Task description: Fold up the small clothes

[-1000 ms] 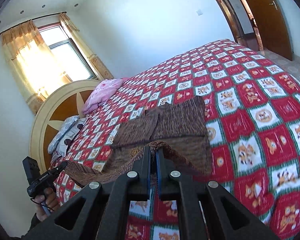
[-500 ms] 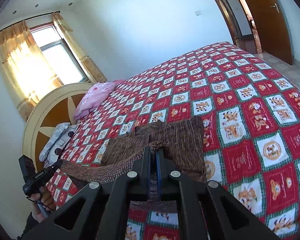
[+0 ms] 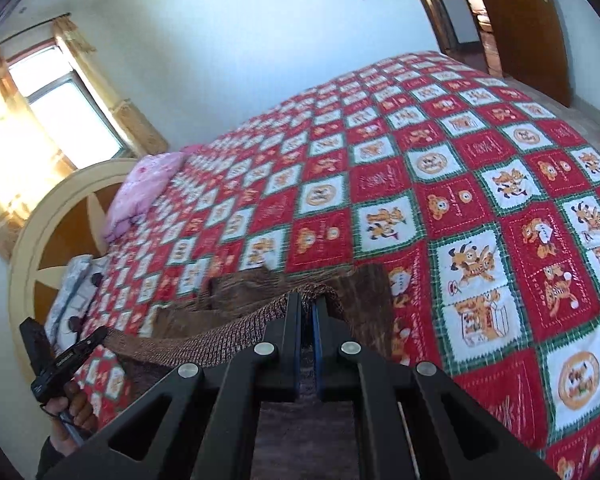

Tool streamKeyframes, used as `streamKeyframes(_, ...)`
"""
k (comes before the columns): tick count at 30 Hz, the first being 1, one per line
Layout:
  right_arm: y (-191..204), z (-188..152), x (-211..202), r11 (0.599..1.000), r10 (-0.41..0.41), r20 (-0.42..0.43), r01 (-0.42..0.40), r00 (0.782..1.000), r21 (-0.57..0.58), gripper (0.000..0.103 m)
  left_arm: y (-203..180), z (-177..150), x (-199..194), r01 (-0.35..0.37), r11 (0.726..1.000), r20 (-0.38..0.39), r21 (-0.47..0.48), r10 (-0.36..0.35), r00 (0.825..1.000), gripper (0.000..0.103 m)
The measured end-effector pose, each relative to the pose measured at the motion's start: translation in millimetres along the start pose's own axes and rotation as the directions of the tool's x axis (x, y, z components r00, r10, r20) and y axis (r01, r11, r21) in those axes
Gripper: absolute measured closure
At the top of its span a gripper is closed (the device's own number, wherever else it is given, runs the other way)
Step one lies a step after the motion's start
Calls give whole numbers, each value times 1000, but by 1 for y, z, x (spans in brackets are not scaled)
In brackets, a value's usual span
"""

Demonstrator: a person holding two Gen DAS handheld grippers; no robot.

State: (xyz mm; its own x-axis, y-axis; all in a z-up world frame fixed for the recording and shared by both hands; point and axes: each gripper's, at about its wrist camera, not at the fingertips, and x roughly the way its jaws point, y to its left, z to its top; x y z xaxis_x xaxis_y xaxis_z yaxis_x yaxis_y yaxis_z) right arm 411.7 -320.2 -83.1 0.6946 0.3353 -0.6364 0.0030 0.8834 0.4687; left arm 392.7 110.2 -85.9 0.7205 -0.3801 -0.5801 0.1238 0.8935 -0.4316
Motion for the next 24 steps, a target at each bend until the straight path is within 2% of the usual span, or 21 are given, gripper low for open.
streamKeyframes(3, -13, 10, 50, 998, -65, -37, 65, 997, 3, 99, 5, 3, 38, -30, 999, -41, 16, 31, 999, 98)
streamKeyframes(5, -24, 13, 82, 996, -91, -83, 92, 992, 14, 98, 15, 2, 67, -77, 997, -60, 18, 78, 995, 97)
streamKeyframes(6, -31, 13, 92, 993, -113, -86, 116, 990, 31, 93, 20, 2, 78, -101, 995, -67, 16, 102, 992, 96)
streamKeyframes(7, -36, 13, 98, 988, -147, -76, 150, 986, 37, 74, 25, 2, 86, -160, 987, -73, 18, 160, 984, 94)
streamKeyframes(8, -39, 12, 100, 982, -186, -55, 188, 981, 29, 61, 31, 3, 89, -214, 977, -74, 7, 214, 974, 95)
streamKeyframes(9, -40, 9, 98, 980, -199, -34, 199, 980, 20, 47, 36, 4, 87, -227, 974, -68, -17, 226, 972, 95)
streamKeyframes(11, -37, 1, 91, 982, -186, -17, 186, 982, -22, 47, 45, 2, 73, -205, 978, -43, -46, 203, 978, 91)
streamKeyframes(15, -15, -21, 80, 966, -199, -6, 195, 980, -173, 47, 33, -15, 55, -275, 956, -24, 105, 279, 960, 74)
streamKeyframes(18, 0, -27, 83, 953, -177, -38, 162, 983, -256, 49, 19, -28, 59, -270, 944, -52, 188, 284, 957, 73)
streamKeyframes(19, 4, -28, 85, 949, -177, -39, 160, 983, -271, 53, 15, -30, 62, -272, 940, -55, 207, 289, 956, 73)
streamKeyframes(21, 14, -27, 90, 938, -175, -37, 155, 984, -311, 57, 5, -28, 69, -269, 932, -43, 244, 288, 957, 73)
streamKeyframes(24, 33, -26, 102, 920, -137, -58, 105, 989, -378, 58, -6, -24, 79, -276, 918, -27, 285, 295, 955, 73)
